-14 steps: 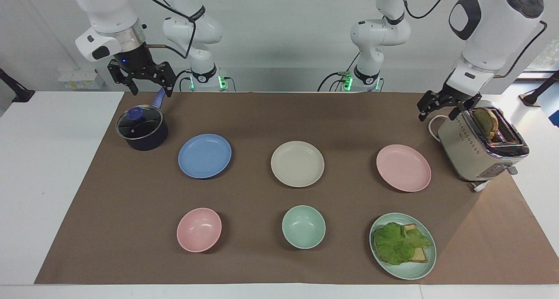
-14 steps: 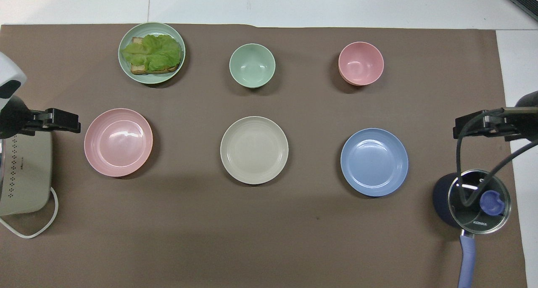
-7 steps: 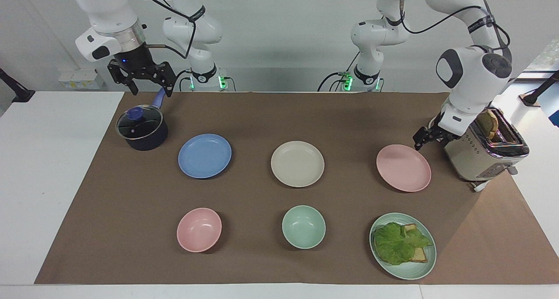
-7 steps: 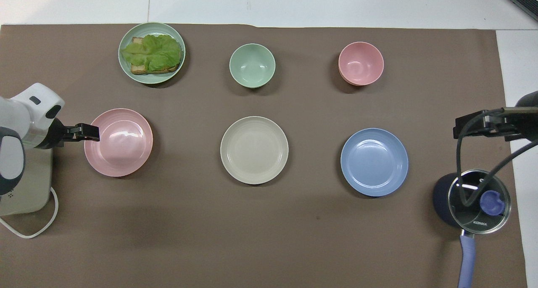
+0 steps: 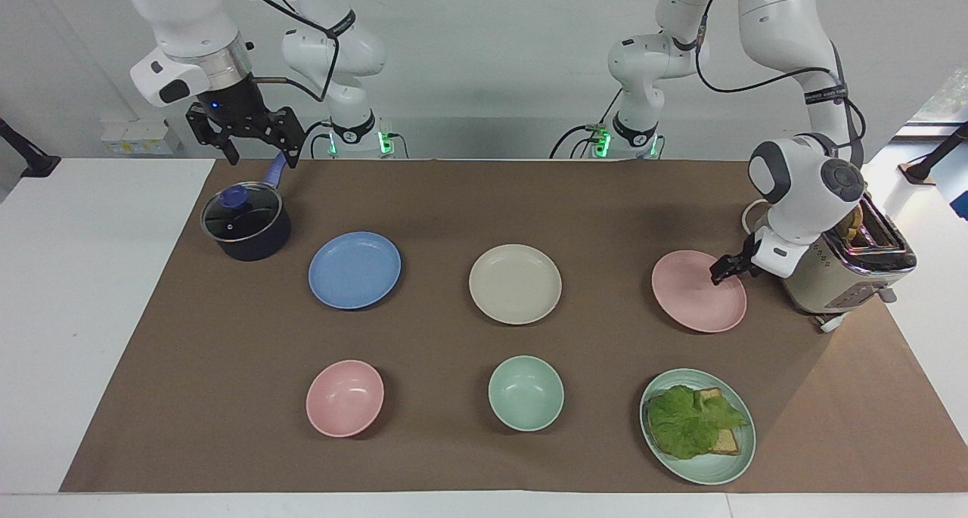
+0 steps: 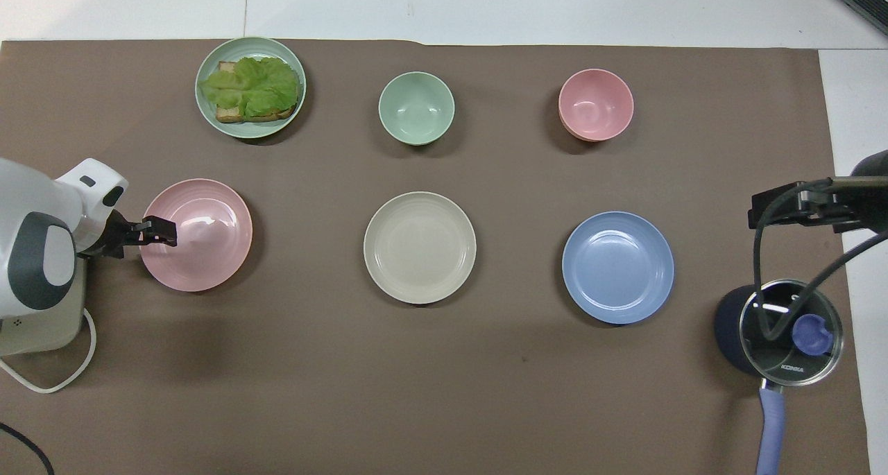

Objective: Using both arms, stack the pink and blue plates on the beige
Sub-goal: 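Reach the left gripper to the pink plate rim and grasp it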

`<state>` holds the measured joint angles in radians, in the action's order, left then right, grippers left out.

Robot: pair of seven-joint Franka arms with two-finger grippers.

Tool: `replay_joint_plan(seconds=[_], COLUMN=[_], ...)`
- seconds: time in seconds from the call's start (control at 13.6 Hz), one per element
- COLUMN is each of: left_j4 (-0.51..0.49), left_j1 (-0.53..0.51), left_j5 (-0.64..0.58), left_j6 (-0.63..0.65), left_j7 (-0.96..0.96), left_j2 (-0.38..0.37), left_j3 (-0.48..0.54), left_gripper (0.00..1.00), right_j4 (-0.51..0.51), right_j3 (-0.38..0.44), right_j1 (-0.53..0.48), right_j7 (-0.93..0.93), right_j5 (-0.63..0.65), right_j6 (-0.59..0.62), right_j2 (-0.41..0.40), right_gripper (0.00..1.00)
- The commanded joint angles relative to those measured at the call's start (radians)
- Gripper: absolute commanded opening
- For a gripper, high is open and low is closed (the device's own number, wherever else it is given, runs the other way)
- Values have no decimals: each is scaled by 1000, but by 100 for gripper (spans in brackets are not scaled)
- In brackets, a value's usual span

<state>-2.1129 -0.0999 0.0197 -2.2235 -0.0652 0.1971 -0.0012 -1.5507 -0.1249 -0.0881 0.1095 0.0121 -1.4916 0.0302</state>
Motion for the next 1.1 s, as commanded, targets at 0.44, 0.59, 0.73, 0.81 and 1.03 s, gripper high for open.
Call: replay_joint_plan(seconds=[0.44, 0.59, 0.73, 0.81, 1.03], left_j4=[-33, -29, -6, 13, 95], left_j1=[2, 5, 6, 8, 11], left_j5=[-10, -10, -9, -6, 25], left_j6=[-2, 13, 63, 102, 241], left_j7=[-88, -82, -79, -79, -77], left_j2=[-12, -12, -13, -18, -21], left_j3=[-7, -8, -10, -11, -14], left_gripper=[0, 0, 0, 0, 0], right_j4=[-8, -9, -9, -9, -9], right_j3=[-2, -2, -1, -1, -1], right_j1=[-15, -15, -15, -16, -16], right_j7=[12, 10, 10, 10, 10], right_j5=[-20, -20, -20, -20, -20], right_j6=[-1, -1, -1, -1, -2], right_j2=[13, 13, 13, 13, 13], right_gripper=[100, 100, 100, 100, 100])
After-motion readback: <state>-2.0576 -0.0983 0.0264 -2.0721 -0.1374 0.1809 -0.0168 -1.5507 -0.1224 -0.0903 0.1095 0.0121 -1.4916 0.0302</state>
